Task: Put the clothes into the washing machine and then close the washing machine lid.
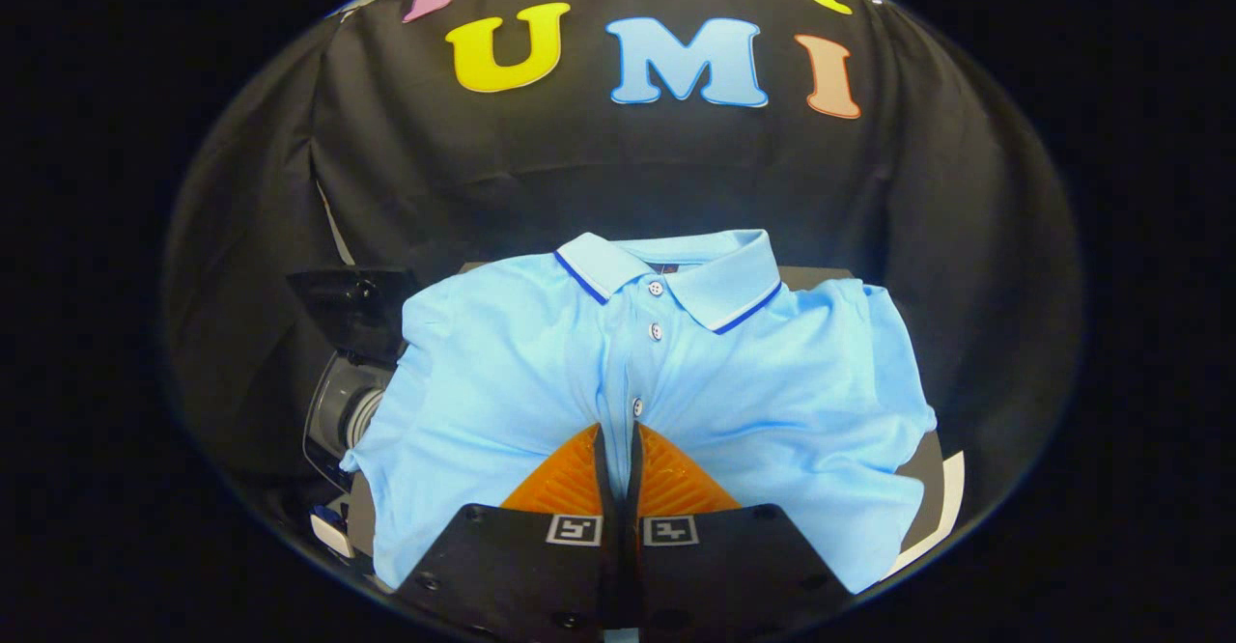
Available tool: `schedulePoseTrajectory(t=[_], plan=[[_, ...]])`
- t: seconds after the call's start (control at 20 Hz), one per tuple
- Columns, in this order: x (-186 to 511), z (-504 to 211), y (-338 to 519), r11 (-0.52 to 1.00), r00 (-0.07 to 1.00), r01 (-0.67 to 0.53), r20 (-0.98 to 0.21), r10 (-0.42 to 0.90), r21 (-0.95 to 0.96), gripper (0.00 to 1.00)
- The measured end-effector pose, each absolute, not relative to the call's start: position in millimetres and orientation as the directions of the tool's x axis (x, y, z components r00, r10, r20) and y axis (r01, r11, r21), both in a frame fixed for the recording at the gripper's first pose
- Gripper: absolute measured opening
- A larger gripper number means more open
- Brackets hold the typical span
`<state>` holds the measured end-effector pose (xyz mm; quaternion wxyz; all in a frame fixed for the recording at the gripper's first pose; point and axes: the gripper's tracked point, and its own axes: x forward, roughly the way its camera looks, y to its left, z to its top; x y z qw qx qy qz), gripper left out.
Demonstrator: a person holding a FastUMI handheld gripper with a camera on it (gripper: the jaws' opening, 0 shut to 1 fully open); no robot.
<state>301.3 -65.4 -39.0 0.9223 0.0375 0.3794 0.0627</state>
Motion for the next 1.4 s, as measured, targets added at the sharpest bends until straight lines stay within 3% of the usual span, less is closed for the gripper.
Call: schedulePoseTrajectory(t=[0.7, 1.4], plan=[[300, -12, -66, 0.968, 0.750, -0.070, -0.627, 0.211, 0.243, 0.02], [306, 64, -51, 0.949, 0.829, -0.141, -0.490, 0.269, 0.281, 0.02]])
